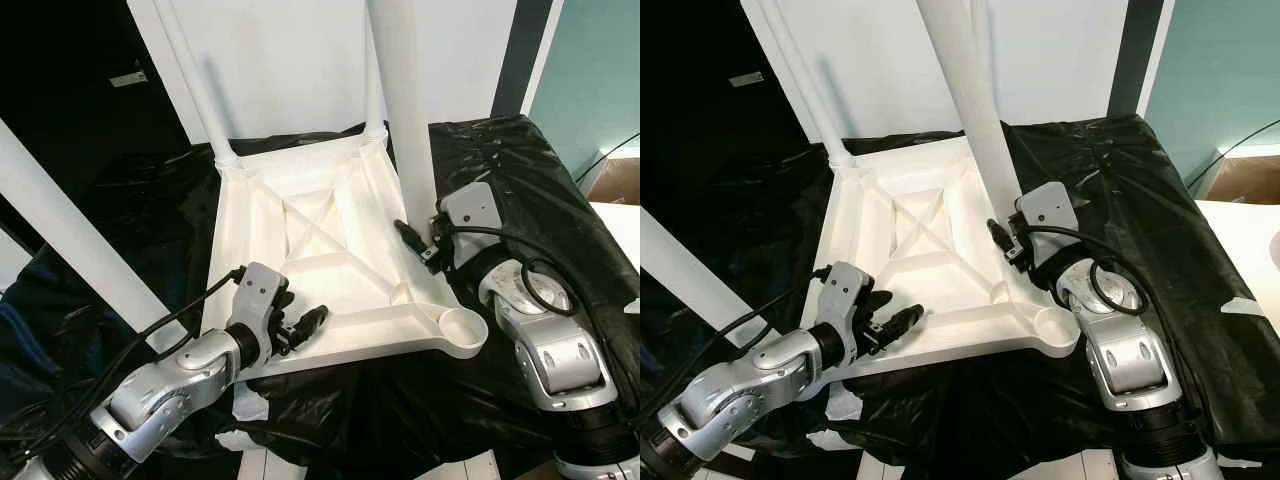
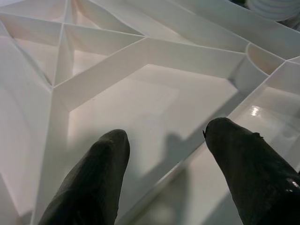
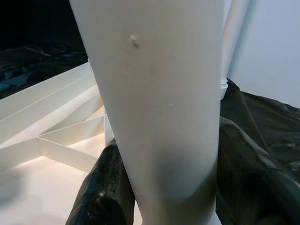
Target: Building children table
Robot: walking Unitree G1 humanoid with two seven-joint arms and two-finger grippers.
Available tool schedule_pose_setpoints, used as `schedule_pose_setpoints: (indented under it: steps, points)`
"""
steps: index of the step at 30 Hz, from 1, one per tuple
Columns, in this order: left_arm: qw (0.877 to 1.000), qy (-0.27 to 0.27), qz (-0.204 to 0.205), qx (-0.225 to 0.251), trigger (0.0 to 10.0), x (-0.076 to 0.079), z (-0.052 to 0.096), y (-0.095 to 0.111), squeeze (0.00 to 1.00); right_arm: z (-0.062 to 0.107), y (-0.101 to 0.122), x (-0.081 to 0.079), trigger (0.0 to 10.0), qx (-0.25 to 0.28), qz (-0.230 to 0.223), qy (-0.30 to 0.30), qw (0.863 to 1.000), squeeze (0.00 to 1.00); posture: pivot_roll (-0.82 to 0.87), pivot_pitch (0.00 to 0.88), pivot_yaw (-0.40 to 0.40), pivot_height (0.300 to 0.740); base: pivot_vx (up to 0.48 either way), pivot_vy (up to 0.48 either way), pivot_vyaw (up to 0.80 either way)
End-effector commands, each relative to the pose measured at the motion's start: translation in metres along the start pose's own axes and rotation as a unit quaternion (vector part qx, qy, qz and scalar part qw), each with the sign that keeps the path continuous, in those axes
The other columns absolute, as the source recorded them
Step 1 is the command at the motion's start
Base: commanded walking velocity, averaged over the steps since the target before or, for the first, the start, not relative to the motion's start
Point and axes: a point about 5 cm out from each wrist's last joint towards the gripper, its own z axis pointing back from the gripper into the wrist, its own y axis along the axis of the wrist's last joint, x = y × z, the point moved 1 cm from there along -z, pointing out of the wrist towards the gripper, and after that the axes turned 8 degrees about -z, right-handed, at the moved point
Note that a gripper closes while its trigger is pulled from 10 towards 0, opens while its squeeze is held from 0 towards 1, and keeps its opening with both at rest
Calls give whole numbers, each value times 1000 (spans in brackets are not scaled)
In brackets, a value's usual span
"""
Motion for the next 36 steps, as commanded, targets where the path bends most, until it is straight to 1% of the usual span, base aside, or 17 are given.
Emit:
schedule_pose_setpoints:
  steps: [1, 3, 5, 6, 8, 9, 11, 12, 13, 16, 18, 21, 24, 28, 32, 35, 36]
  points:
    - [893, -445, -21, 59, 10000, 48, 27, 6, 0, 1, 5, -3, 10000, 7, 1, 10, 1000, 0, -127, 0, 118, 740, 0, 0, 0]
    - [891, -449, -25, 58, 10000, 50, 27, 5, 0, 2, 5, -2, 10000, 6, 2, 10, 1000, 0, -128, 0, 116, 740, 0, 0, 0]
    - [884, -465, -37, 45, 10000, 54, 29, -2, 0, 2, 6, -2, 10000, 5, 3, 11, 1000, 0, -132, 0, 113, 740, 0, 0, 0]
    - [884, -465, -37, 45, 10000, 54, 29, -2, 0, 2, 6, -2, 10000, 5, 3, 11, 1000, 0, -132, 0, 113, 740, 0, 0, 0]
    - [875, -482, -41, 34, 10000, 58, 32, -8, 0, 3, 6, -3, 10000, 3, 4, 12, 1000, 0, -137, 0, 111, 740, 0, 0, 0]
    - [875, -482, -41, 34, 10000, 58, 32, -8, 0, 3, 6, -3, 10000, 3, 4, 12, 1000, 0, -137, 0, 111, 740, 0, 0, 0]
    - [867, -496, -44, 31, 10000, 61, 34, -11, 0, 3, 7, -4, 10000, 1, 5, 12, 1000, 0, -153, 9, 114, 740, 0, 0, 0]
    - [867, -496, -44, 31, 10000, 61, 34, -11, 0, 3, 7, -4, 10000, 1, 5, 12, 1000, 0, -153, 9, 114, 740, 0, 0, 0]
    - [860, -508, -46, 27, 10000, 63, 36, -13, 0, 4, 7, -4, 10000, -1, 5, 11, 1000, 0, -159, 13, 118, 740, 0, 0, 0]
    - [858, -512, -46, 23, 10000, 64, 37, -13, 0, 4, 7, -4, 10000, -1, 6, 9, 1000, 0, -162, 14, 122, 740, 0, 0, 0]
    - [853, -519, -50, 14, 10000, 65, 37, -17, 0, 4, 7, -3, 10000, 0, 7, 7, 1000, 0, -166, 14, 128, 740, 0, 0, 0]
    - [851, -523, -52, 7, 10000, 65, 35, -22, 0, 3, 8, -3, 10000, 1, 7, 2, 1000, 0, -168, 13, 131, 740, 0, 0, 0]
    - [844, -533, -56, 1, 10000, 66, 31, -26, 0, 1, 10, -4, 10000, 4, 4, -2, 1000, 0, -168, 12, 133, 740, 0, 0, 0]
    - [834, -548, -62, 9, 10000, 67, 34, -21, 0, 2, 9, -6, 10000, 1, 5, 3, 1000, 0, -169, 12, 134, 740, 0, 0, 0]
    - [824, -563, -57, 20, 10000, 68, 41, -16, 0, 3, 7, -4, 10000, -4, 7, -2, 1000, 0, -172, 7, 130, 740, 0, 0, 0]
    - [821, -567, -56, 27, 10000, 69, 43, -13, 0, 2, 7, -2, 10000, -5, 8, -4, 1000, 0, -172, 7, 130, 740, 0, 0, 0]
    - [821, -567, -54, 39, 10000, 68, 44, -8, 0, 2, 6, -1, 10000, -7, 11, -5, 1000, 0, -175, 0, 127, 740, 0, 0, 0]
